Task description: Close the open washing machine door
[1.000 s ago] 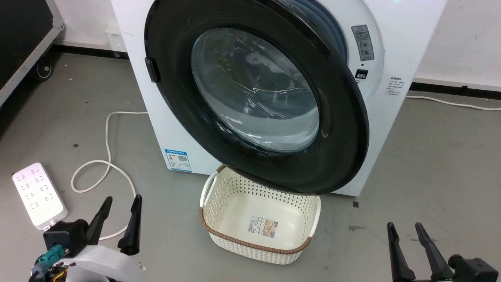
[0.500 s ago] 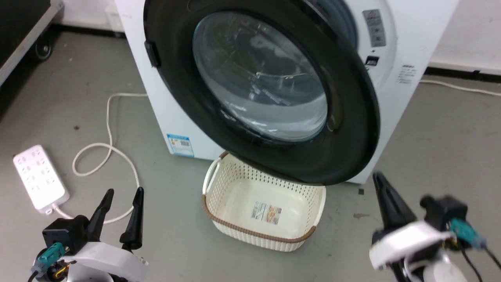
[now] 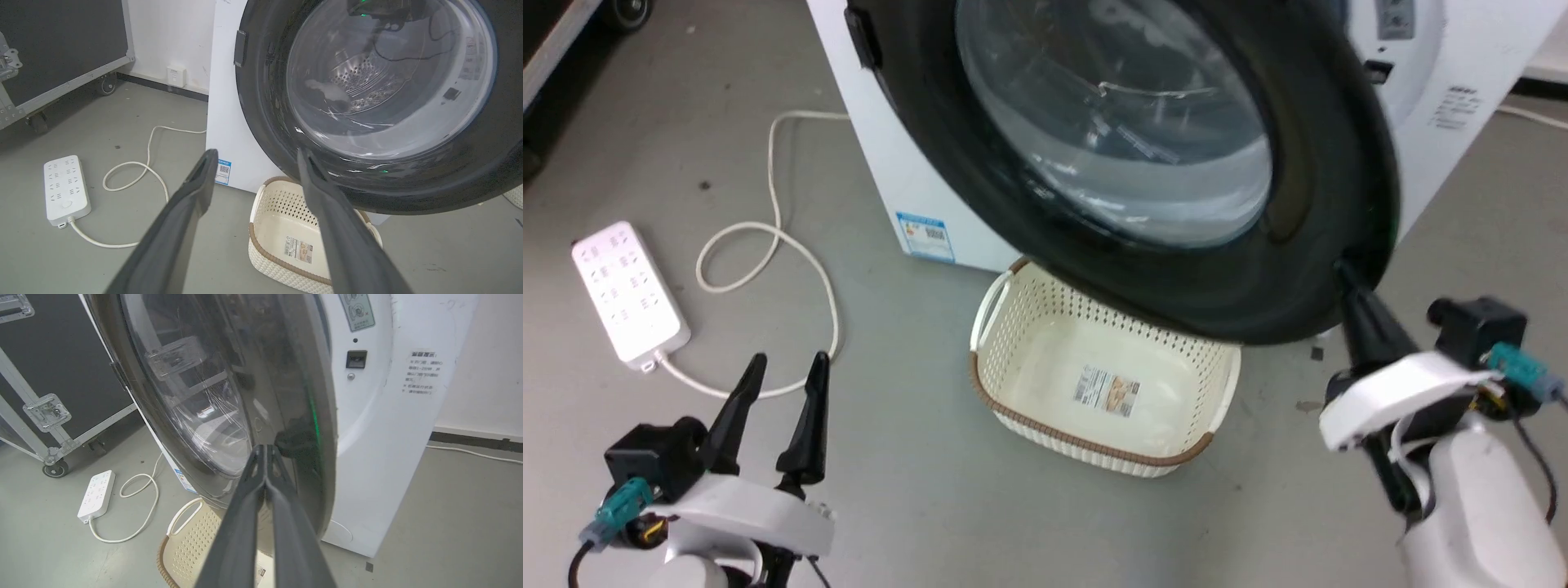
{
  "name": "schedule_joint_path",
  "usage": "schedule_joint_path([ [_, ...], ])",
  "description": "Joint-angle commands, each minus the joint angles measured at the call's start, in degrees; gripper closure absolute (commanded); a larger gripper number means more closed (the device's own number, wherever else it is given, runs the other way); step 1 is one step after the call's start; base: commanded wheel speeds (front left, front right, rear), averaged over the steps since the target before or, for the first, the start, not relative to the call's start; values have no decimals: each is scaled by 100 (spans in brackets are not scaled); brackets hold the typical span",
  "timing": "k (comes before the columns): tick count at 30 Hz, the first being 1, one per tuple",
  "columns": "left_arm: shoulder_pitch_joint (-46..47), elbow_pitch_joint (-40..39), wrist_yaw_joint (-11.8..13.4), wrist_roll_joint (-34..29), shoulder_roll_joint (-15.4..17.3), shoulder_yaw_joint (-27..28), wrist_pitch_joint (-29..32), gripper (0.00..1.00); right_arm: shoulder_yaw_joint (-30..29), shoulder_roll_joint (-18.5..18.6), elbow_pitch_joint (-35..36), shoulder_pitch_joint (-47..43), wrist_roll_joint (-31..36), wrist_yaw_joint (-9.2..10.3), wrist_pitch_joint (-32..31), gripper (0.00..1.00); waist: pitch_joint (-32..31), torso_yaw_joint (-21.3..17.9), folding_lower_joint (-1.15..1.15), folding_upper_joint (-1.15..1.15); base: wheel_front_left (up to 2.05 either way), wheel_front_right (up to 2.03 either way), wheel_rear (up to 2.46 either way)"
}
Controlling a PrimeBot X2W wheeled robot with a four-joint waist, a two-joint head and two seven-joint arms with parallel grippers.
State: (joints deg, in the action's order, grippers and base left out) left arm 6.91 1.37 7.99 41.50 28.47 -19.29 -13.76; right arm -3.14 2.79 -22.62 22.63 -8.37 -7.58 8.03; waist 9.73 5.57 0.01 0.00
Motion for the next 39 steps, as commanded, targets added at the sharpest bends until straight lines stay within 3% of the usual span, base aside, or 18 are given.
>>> schedule_joint_path([
  [1,102,9,-37,-20,-21,30,-49,0,-115,9,-47,188,57,9,49,100,102,56,-1,0,0,0,0],
  [18,797,97,-465,-226,-208,191,-115,0,-1776,9,-299,1982,1214,9,-141,100,1075,386,-1,0,0,0,0],
  [28,948,232,-717,-389,-454,390,-122,0,-2232,9,-292,2685,1649,9,-196,100,1320,483,-1,0,0,0,0],
  [36,924,387,-856,-558,-601,541,-123,0,-2494,9,-262,2656,1510,9,29,100,1066,380,-1,0,0,0,0],
  [39,838,434,-868,-647,-633,576,-123,0,-2448,9,-261,2449,1066,9,204,100,777,233,-1,0,0,0,0],
])
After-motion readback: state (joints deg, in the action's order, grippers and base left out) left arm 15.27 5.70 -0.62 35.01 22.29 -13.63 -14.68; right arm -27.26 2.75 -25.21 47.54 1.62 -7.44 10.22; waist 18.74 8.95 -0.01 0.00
